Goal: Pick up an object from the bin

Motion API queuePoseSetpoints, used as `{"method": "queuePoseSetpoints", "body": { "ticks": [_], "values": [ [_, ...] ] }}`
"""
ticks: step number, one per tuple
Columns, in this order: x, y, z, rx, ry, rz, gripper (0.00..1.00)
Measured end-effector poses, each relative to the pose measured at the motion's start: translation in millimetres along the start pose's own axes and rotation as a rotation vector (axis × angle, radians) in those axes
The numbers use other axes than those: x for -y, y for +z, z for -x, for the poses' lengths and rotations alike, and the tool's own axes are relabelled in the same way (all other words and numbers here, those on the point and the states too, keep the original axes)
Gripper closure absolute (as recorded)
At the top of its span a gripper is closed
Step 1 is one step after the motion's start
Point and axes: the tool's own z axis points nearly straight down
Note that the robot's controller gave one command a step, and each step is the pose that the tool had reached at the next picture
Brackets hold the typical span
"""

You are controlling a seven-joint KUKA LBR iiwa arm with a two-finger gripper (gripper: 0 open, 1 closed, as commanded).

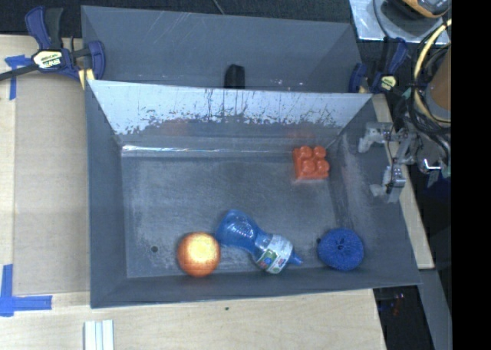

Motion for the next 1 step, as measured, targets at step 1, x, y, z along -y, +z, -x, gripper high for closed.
{"method": "queuePoseSetpoints", "body": {
  "ticks": [1],
  "values": [
    [-1.1,-5.0,1.4,0.008,-0.004,-0.002,0.0]
  ]
}}
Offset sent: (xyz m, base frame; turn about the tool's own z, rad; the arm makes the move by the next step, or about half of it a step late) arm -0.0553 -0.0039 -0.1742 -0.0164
